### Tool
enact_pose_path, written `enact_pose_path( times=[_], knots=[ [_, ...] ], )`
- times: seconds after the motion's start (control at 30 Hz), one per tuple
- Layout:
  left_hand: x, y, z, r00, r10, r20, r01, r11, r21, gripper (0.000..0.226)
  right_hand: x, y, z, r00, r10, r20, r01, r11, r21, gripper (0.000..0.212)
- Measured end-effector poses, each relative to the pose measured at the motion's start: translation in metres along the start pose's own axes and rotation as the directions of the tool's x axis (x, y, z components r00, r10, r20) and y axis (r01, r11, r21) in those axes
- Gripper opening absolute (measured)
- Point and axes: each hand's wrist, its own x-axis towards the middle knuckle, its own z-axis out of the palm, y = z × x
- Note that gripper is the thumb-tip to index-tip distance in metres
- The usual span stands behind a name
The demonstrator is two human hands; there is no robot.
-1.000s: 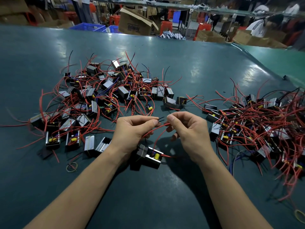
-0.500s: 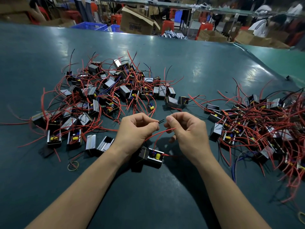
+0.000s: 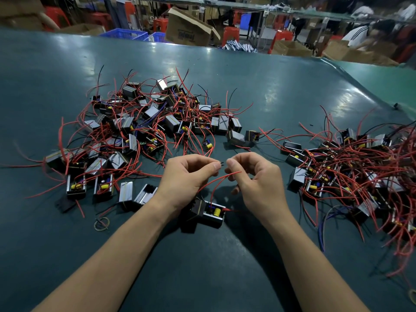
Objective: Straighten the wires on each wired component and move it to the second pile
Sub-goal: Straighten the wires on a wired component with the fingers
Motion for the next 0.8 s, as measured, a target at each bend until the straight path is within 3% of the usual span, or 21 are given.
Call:
enact_pose_path(
  times=[0.33, 0.43, 0.53, 0.6, 0.67, 0.8],
  knots=[
    [0.003, -0.004, 0.000, 0.999, 0.021, -0.045, -0.019, 0.999, 0.047, 0.005, -0.001, 0.002, 0.004, 0.999, -0.020, -0.051, 0.017, 0.998, -0.061, 0.006],
    [0.003, -0.006, -0.001, 0.996, 0.042, -0.074, -0.038, 0.998, 0.058, 0.006, -0.001, 0.002, 0.001, 0.983, -0.183, -0.008, 0.178, 0.968, -0.174, 0.002],
    [0.003, -0.007, -0.001, 0.996, 0.076, -0.055, -0.069, 0.990, 0.124, 0.003, 0.001, 0.003, -0.004, 0.924, -0.379, 0.053, 0.376, 0.871, -0.316, 0.002],
    [0.002, -0.006, -0.001, 0.993, 0.119, -0.021, -0.113, 0.977, 0.183, 0.002, 0.004, 0.004, -0.006, 0.904, -0.419, 0.081, 0.419, 0.835, -0.355, 0.002],
    [0.001, -0.005, -0.002, 0.989, 0.147, 0.015, -0.147, 0.965, 0.216, 0.003, 0.006, 0.004, -0.008, 0.924, -0.368, 0.100, 0.381, 0.874, -0.301, 0.003],
    [-0.002, -0.004, -0.003, 0.982, 0.170, 0.085, -0.183, 0.965, 0.189, 0.002, 0.009, 0.001, -0.011, 0.990, -0.052, 0.129, 0.043, 0.997, 0.069, 0.007]
  ],
)
